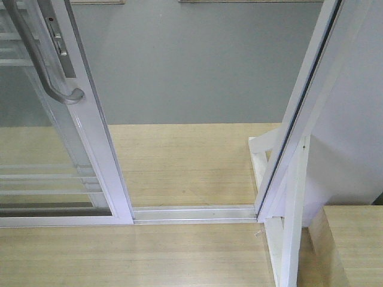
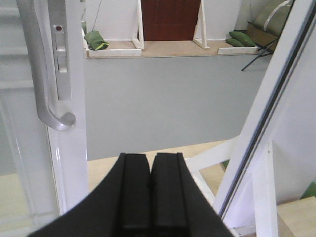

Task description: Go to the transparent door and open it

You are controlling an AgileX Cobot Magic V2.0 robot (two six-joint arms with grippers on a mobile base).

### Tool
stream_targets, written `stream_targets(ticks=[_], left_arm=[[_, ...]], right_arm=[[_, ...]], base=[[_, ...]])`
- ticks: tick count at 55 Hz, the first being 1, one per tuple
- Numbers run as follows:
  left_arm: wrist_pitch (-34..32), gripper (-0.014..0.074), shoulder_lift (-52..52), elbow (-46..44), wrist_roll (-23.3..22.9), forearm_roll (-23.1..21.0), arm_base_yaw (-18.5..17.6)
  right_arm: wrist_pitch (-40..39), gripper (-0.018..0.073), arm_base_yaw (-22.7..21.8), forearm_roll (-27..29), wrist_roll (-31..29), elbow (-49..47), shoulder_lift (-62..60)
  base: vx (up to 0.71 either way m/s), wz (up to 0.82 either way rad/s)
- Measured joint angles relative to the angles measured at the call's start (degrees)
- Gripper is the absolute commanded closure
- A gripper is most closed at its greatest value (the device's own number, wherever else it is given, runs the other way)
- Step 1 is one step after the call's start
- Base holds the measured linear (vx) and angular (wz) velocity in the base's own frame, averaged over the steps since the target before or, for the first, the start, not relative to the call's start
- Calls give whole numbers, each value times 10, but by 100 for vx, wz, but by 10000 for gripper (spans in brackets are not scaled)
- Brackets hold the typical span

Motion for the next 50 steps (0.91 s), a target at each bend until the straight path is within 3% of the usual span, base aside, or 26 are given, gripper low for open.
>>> stream_targets(ticks=[12, 50], left_arm=[[18, 596, -71, 36, 0, -3, -1], [17, 596, -72, 36, 0, -5, -2]], right_arm=[[-3, 565, 0, -16, 0, 55, -55], [-1, 565, 0, -20, 0, 58, -55]], base=[[0, 0], [0, 0]])
